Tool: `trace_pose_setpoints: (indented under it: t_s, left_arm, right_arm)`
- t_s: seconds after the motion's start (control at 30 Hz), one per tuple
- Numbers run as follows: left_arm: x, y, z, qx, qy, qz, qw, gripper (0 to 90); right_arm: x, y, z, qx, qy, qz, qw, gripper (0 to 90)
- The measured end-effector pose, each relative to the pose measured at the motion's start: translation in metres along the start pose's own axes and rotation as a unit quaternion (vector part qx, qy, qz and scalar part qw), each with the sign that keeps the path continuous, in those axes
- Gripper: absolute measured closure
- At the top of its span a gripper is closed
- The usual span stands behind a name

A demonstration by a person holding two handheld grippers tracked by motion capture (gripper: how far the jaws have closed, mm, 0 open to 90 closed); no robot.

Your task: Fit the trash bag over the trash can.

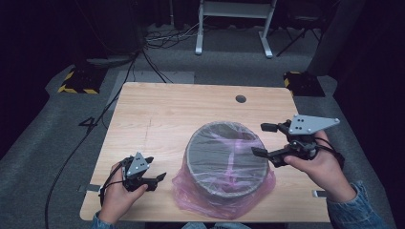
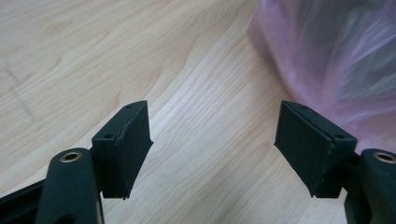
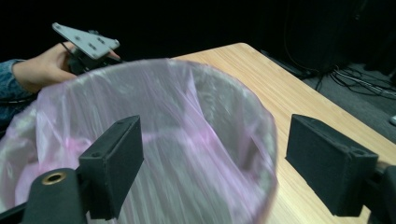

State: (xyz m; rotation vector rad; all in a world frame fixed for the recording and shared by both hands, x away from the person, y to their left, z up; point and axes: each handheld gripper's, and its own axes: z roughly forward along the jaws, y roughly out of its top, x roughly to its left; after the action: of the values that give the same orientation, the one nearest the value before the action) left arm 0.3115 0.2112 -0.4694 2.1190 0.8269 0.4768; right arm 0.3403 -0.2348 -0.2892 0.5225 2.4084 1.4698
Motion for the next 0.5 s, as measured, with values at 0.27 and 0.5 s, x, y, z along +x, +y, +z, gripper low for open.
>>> trace_pose_setpoints:
  t_s: [0.27, 0.5]
  left_arm:
    - [0.004, -0.005, 0.003, -0.001, -0.007, -0.011, 0.9999, 26.6]
    - [0.006, -0.008, 0.006, -0.001, -0.009, -0.016, 0.9998, 26.6]
  right_arm:
    - [0.01, 0.026, 0.032, 0.004, 0.033, -0.022, 0.9992, 25.1]
    - [0.013, 0.038, 0.052, 0.015, 0.05, -0.03, 0.9982, 31.2]
